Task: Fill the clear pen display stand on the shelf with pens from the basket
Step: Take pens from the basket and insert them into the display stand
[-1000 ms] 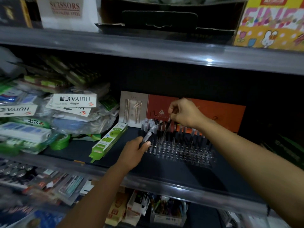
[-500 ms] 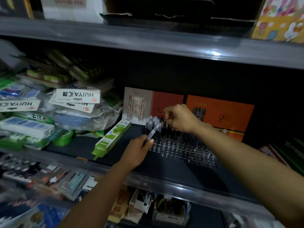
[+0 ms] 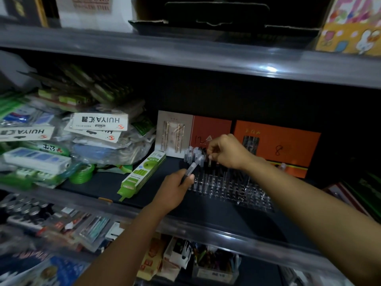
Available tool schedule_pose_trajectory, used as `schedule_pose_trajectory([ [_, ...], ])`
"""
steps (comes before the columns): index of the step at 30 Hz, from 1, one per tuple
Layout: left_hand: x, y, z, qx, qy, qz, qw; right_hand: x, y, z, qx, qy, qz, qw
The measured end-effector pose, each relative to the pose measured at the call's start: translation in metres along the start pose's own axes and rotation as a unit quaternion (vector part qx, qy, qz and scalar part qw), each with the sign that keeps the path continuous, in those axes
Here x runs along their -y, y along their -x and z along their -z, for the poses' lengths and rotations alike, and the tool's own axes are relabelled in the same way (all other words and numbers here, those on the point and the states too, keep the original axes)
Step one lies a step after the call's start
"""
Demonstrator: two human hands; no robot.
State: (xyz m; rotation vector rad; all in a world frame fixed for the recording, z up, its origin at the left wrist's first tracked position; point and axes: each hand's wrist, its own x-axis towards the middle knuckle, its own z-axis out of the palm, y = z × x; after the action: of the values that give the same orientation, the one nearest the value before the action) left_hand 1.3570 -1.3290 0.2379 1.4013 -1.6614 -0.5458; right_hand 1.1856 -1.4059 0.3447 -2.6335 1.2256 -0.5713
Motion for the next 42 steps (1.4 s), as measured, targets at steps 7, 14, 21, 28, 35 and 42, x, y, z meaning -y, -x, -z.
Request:
schedule_pose_trajectory([
  [7, -0.013, -0.001, -0.005, -0.006, 0.046, -0.010, 0.999, 0.010, 0.021, 0.018, 0.058, -0.166, 0.001, 0.984],
  [14, -0.039, 0.002, -0.023, 0.044, 0.124, -0.014, 0.991, 0.009, 0.038, 0.036, 0.020, -0.207, -0.014, 0.978],
  [21, -0.043, -0.002, -0.027, 0.066, 0.115, 0.003, 0.991, -0.002, 0.046, 0.058, -0.047, -0.178, -0.062, 0.981],
  [28, -0.038, 0.001, -0.029, 0.034, 0.101, 0.036, 0.994, -0.012, 0.043, 0.075, -0.139, -0.108, -0.088, 0.980],
  [35, -0.033, -0.006, -0.024, 0.001, 0.047, 0.015, 0.999, -0.010, 0.030, 0.060, -0.140, -0.017, -0.051, 0.989],
  [42, -0.024, -0.008, -0.018, -0.007, 0.041, -0.013, 0.999, -0.012, 0.015, 0.037, -0.103, 0.028, -0.033, 0.994],
])
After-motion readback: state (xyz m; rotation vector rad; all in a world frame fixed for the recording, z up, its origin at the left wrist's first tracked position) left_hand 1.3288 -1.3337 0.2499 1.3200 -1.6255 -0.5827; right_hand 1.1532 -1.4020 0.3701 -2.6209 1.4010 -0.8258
